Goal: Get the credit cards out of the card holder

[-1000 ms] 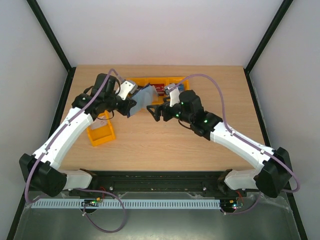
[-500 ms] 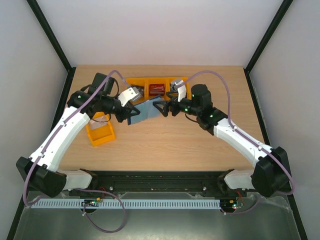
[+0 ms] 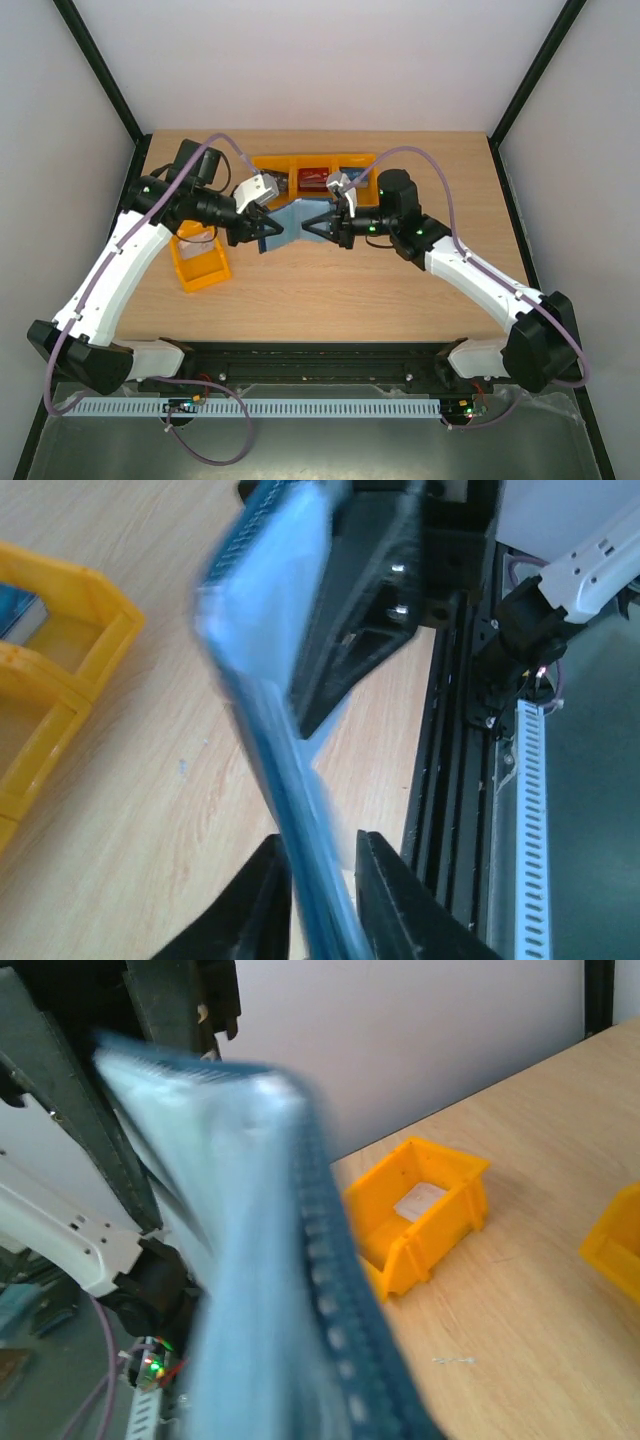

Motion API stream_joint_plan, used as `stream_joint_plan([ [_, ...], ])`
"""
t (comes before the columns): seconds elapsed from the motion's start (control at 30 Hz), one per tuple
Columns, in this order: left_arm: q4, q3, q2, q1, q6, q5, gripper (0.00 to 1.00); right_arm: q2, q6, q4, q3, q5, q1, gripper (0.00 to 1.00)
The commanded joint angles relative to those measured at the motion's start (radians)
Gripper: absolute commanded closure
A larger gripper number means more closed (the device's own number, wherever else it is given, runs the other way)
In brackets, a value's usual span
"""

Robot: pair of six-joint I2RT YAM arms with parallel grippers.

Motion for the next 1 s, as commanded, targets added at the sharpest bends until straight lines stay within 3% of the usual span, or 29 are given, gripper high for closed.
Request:
stream_joint_plan([
  [0.0,0.01,0.01,-0.027,0.037,-0.009,0.088,0.65,0.006,0.06,0.067,0.026,-0.085,-0.002,0.98],
  [0.1,0.018,0.002,-0.051,0.092,-0.006,0.105,0.5,-0.026,0.077,0.113,0.002,-0.095,-0.004,0.98],
  [0.33,0.053,-0.077,-0.078,0.125,-0.015,0.108,0.48,-0.051,0.167,0.22,-0.009,-0.149,-0.008,0.98],
  [0.63,-0.073,-0.049,-0.091,0.167,0.153,0.163,0.36,-0.053,0.15,0.2,-0.015,-0.172,-0.017,0.98],
  [0.97,-0.098,-0.053,-0.098,0.175,0.19,0.157,0.32,-0.05,0.133,0.166,-0.012,-0.183,-0.019,0.98],
])
